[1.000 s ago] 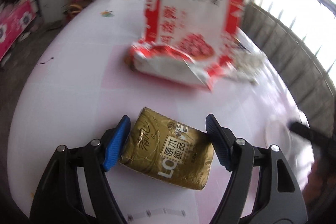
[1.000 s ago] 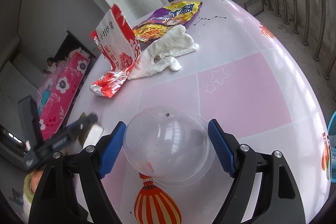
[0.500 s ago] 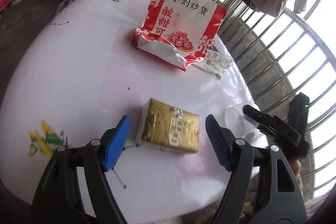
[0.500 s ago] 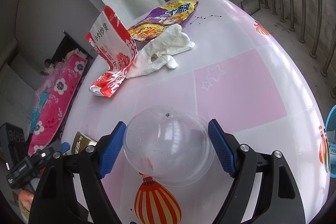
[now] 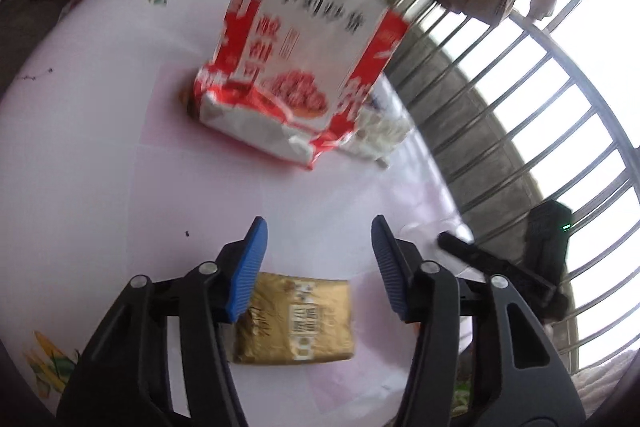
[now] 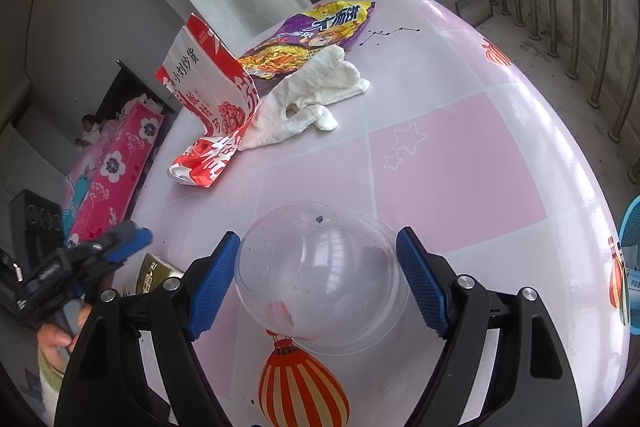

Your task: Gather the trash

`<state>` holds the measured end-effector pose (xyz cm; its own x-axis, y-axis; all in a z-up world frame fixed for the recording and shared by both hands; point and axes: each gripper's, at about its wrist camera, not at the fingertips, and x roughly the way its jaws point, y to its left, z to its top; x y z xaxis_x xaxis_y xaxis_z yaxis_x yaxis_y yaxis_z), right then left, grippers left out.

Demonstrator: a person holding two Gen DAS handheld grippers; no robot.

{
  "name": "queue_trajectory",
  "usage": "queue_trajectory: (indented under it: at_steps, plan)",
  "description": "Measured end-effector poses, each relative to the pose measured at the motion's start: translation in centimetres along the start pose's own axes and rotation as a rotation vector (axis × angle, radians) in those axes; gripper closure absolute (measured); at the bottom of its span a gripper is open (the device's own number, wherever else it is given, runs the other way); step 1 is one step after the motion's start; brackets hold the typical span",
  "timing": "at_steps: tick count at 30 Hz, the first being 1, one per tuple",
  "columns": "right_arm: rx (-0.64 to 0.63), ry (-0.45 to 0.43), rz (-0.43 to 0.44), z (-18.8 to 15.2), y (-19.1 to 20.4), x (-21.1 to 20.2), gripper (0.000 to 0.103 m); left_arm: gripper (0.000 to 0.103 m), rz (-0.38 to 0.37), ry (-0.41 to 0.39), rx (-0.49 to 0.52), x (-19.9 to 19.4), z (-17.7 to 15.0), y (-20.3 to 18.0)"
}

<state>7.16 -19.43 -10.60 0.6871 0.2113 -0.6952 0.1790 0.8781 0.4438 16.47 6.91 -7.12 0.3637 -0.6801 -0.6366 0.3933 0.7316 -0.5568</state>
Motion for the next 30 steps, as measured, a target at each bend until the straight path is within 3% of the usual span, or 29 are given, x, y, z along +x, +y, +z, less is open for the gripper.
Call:
queue_trajectory:
  at_steps: [7,15,18,21,26,30]
  plan:
    - [-0.003,-0.011,0.005,0.1,0.1,0.3,0.026,0.054,-0.022,0.012,-0.075,-2.2,-2.9,1.5]
    - [-0.012,-0.01,0.009,0.0,0.1,0.2,0.026,0.053,-0.005,0.042,-0.067,-3.9,-6.1,0.4]
    - [-0.011,-0.006,0.007,0.0,0.1,0.1,0.026,0.05,0.028,0.022,-0.049,-3.9,-6.1,0.1]
    - [-0.041,0.002,0.002,-0.3,0.6,-0.2,0.026,0.038,0.084,0.001,-0.051,-3.4,-5.6,-0.2]
    - [-0.126,0.003,-0.032,-0.8,2.1,-0.7,0.026,0.033,0.094,0.008,-0.021,-2.2,-4.9,-0.9]
    - [-0.173,0.006,-0.081,-1.0,2.7,-0.5,0.023,0.033,0.183,0.026,0.042,-1.1,-5.0,-1.9]
